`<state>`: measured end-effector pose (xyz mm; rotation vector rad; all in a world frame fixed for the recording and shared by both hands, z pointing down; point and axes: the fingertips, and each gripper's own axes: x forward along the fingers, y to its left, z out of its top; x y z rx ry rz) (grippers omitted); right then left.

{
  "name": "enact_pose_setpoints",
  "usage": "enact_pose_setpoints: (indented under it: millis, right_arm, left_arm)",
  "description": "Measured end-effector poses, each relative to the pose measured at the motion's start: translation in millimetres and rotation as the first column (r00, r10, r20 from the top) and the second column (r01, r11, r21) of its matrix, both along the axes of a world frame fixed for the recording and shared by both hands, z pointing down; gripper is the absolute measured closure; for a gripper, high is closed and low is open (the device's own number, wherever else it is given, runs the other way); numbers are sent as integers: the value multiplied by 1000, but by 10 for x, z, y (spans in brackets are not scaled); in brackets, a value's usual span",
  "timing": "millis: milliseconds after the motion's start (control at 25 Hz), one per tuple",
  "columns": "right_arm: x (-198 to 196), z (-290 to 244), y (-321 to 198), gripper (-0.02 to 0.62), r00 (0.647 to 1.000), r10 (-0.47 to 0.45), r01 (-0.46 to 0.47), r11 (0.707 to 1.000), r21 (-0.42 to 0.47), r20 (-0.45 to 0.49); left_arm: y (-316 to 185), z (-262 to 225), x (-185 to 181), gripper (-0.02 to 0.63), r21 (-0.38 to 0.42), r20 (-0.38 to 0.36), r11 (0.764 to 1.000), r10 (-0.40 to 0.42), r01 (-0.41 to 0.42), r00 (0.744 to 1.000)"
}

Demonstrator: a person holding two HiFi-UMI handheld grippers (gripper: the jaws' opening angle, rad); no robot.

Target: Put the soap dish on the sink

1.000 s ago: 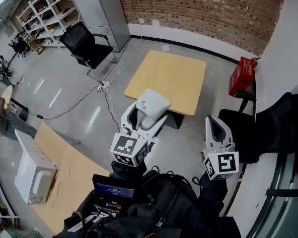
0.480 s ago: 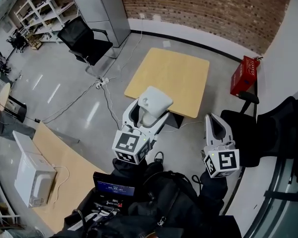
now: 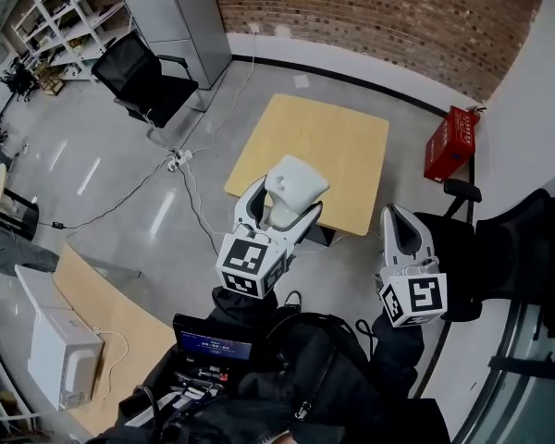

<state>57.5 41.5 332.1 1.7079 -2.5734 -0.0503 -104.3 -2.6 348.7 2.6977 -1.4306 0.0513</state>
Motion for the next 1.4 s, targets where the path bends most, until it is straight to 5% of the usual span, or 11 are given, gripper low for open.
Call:
enact_pose_setpoints:
  millis: [800,1400]
  right_arm:
    - [-134,276,-738,591,998,70,-69,993,-95,7]
    - [189,297,-1489,591,998,-6,12,997,-82,69]
  left_arm:
    - [-831,388,95,152,-96,-14,988,124,-125,992]
    - [-1449,352,397,152,-92,41,994,58,-54,997]
